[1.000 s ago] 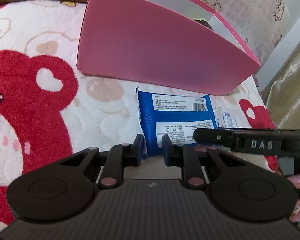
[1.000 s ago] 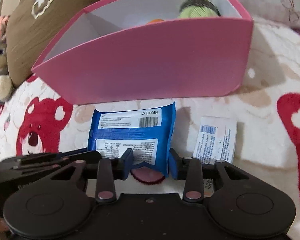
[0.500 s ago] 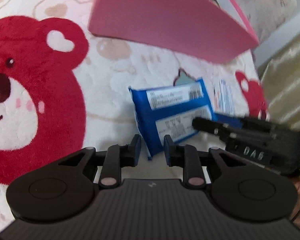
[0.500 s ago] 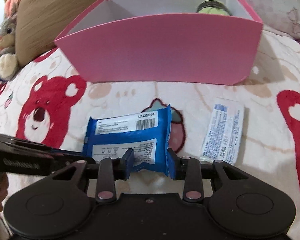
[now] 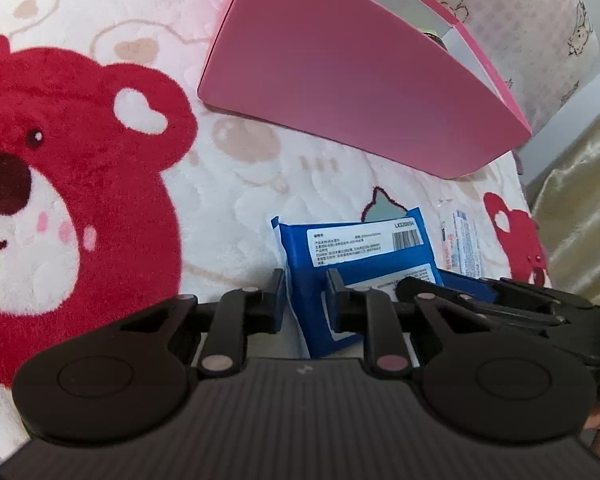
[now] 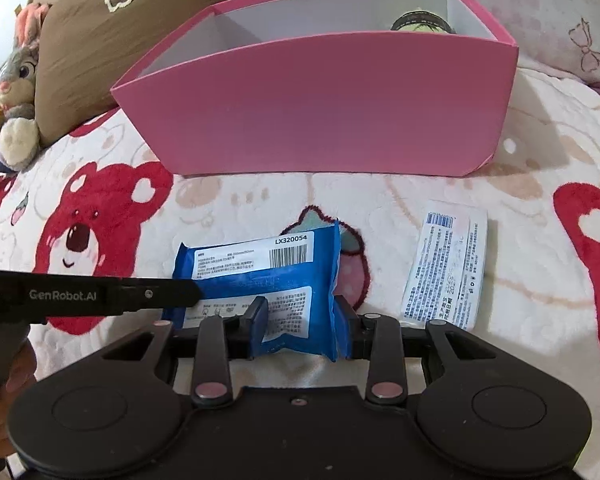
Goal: Organize objects
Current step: 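Close the left gripper on the blue wipes pack and lift it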
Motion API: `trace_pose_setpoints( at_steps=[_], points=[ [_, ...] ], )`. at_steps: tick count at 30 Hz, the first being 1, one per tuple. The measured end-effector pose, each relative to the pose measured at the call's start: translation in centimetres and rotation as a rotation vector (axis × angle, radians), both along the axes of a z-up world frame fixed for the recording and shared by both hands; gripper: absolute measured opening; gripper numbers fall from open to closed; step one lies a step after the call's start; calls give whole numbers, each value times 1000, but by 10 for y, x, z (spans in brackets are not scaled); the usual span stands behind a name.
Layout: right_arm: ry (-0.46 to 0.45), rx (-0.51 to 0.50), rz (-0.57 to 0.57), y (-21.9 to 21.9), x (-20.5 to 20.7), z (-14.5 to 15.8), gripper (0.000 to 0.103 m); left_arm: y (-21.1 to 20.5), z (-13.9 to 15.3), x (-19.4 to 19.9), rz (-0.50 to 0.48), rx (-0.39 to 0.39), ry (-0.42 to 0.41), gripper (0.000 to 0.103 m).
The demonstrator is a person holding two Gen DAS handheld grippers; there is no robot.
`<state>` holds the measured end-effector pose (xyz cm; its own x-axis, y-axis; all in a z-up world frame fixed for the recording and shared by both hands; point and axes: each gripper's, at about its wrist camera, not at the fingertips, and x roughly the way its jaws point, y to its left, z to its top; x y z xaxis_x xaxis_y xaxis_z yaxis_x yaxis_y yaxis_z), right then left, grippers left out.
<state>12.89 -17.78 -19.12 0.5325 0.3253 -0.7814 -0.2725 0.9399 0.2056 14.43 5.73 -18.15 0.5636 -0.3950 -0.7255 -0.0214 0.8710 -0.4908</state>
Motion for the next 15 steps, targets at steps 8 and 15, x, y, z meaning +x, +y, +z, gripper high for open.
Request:
trace_pose_setpoints(
  at_steps=[8,15],
  points=[
    [-25,-79,58,14,-9,3,40,-8,12,-5,4,39,-3,19],
    [4,-49,53,14,-26,11,45,-17,32,-15,-32,63,24,23]
  ],
)
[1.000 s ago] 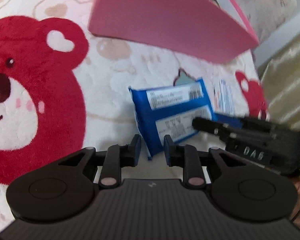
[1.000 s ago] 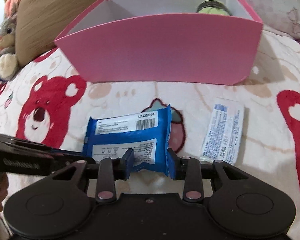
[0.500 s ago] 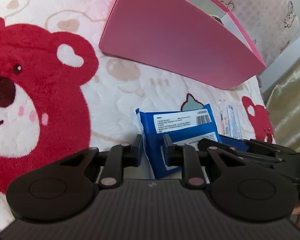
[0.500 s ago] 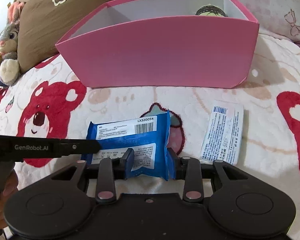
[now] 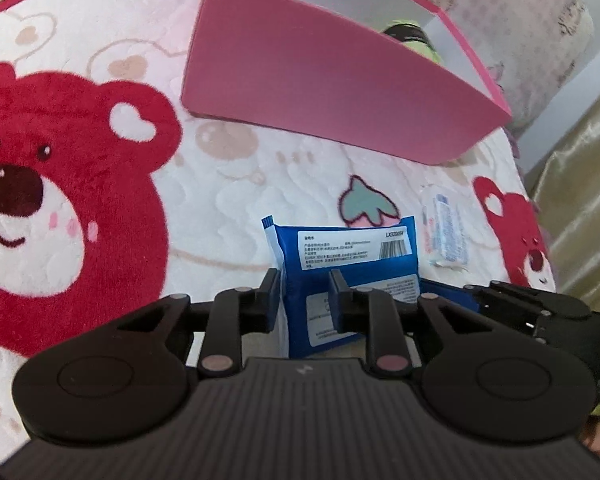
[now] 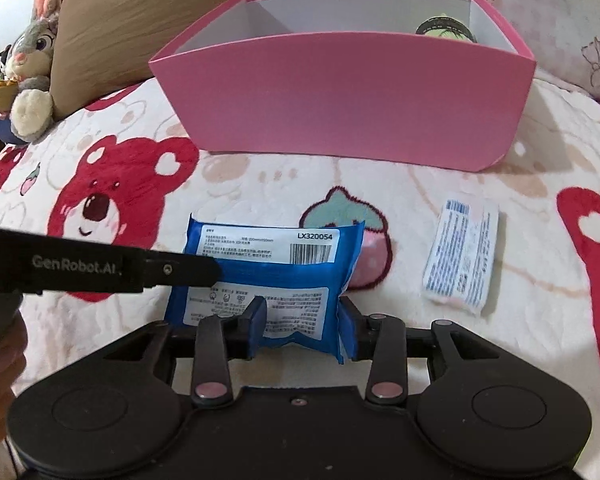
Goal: Organize objects
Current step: 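Close the left gripper on the blue wipes pack and lift it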
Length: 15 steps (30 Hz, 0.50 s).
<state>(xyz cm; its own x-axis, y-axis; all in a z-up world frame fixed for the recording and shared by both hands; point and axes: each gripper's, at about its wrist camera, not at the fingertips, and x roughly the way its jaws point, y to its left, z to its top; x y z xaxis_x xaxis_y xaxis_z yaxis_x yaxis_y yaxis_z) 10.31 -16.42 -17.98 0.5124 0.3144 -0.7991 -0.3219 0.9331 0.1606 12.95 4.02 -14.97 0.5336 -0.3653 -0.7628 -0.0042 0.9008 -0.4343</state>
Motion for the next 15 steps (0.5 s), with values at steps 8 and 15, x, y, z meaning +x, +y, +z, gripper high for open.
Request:
trace_pose_setpoints(
  at_steps=[8,15],
  points=[
    [-13,8,33,-1,-26,20,52,-11,34,-19,-83,44,3,31],
    [-34,15,69,-10,-55,44,58,-19,67,-41,-164,46,-1,31]
  ],
)
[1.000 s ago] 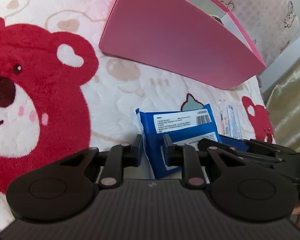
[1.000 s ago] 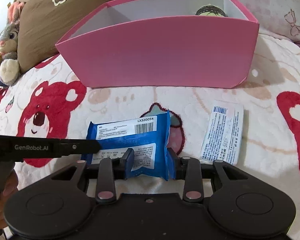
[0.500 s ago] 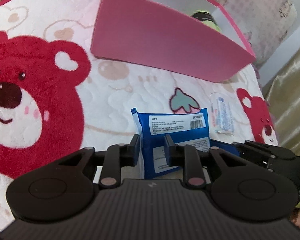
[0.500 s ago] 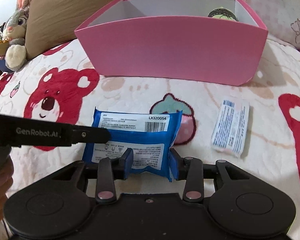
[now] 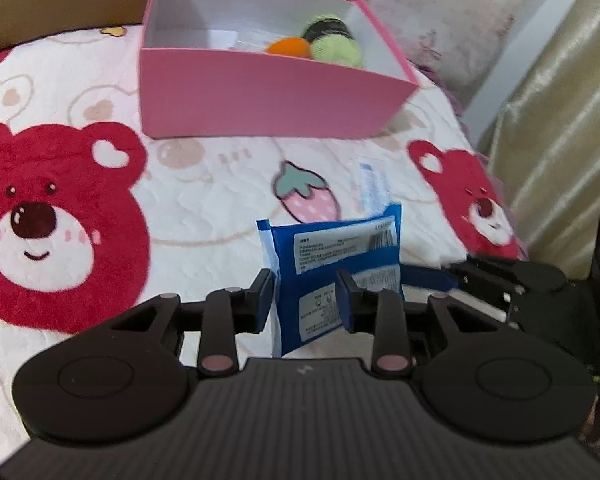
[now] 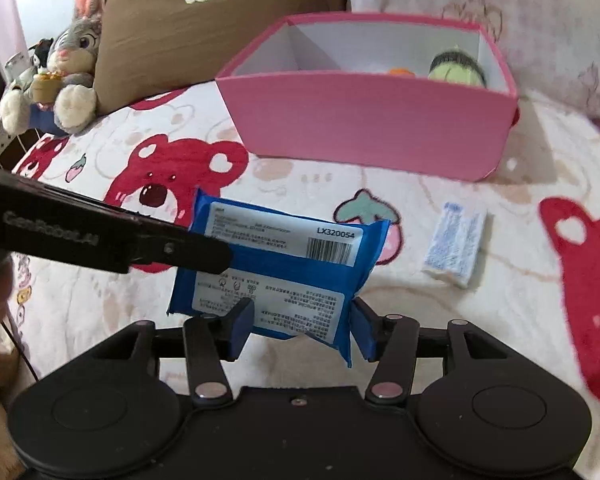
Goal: Organize objects
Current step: 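Close the left gripper on the blue wipes pack and lift it, then carry the blue wipes pack with the left gripper into the pink box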
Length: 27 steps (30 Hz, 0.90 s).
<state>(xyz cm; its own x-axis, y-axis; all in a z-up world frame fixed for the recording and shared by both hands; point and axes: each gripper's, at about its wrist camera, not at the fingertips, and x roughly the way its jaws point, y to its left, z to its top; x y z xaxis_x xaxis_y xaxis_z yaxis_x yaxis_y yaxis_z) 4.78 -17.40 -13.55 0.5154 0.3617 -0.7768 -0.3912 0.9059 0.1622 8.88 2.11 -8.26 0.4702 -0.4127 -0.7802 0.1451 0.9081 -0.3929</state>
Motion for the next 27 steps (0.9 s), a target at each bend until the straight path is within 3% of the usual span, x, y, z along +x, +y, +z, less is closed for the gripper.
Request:
trace_pose_setpoints(
  at_steps=[5,12,19,27],
  points=[
    [-25,14,13,-7,-15,18,58,-1,10,-13,5,-13,1,31],
    [-74,19,13,-6,-25,51,58,-3,53,-29,1,2,-98,31],
    [-198,-45,68,11,-29,83,58,5,71,-34,33,28,-133,31],
    [-215,-42,109,22,-16,105,58,22,95,-27,56,32,-181,31]
  ],
)
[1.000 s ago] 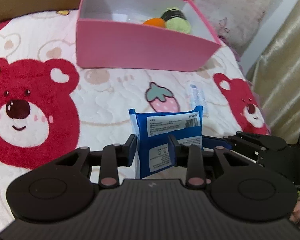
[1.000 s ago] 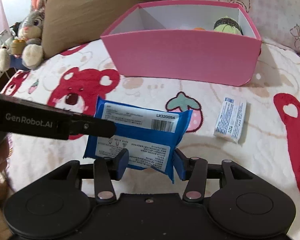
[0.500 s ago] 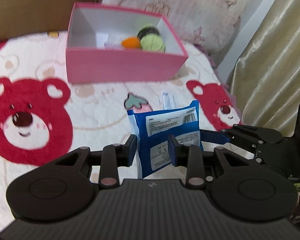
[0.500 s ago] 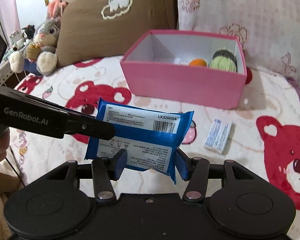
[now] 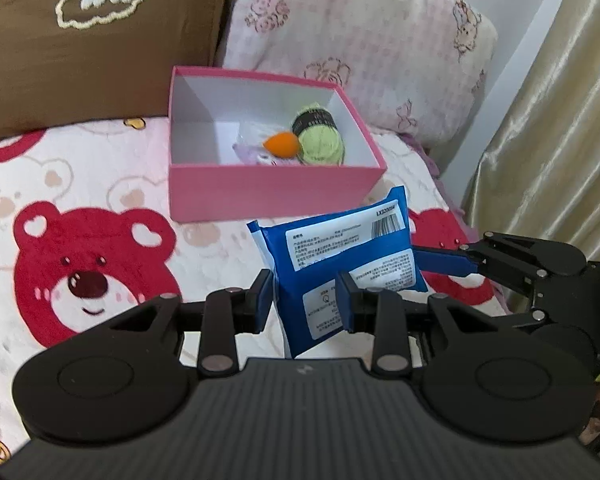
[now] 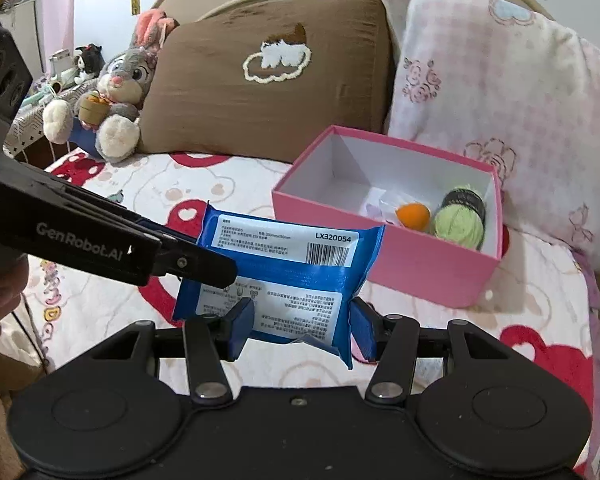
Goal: Organize objects
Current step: 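Carry the blue wipes pack with the left gripper into the pink box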
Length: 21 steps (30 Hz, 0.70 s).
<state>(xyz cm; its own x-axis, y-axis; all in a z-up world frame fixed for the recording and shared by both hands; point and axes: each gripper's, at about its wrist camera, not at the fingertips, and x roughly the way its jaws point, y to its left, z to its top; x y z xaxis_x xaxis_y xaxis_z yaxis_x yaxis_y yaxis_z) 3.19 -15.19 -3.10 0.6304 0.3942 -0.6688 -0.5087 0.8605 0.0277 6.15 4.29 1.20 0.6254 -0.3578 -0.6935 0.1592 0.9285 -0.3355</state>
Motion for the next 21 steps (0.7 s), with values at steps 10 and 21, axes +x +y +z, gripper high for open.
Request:
trace_pose_setpoints(
  at_steps=[10,21],
  points=[
    [-47,-36,44,15,32,35,58,4,39,17,29,63,-114,31],
    [-137,-35,48,23,69,57,54,11,65,61,79,88,-174,31]
  ],
)
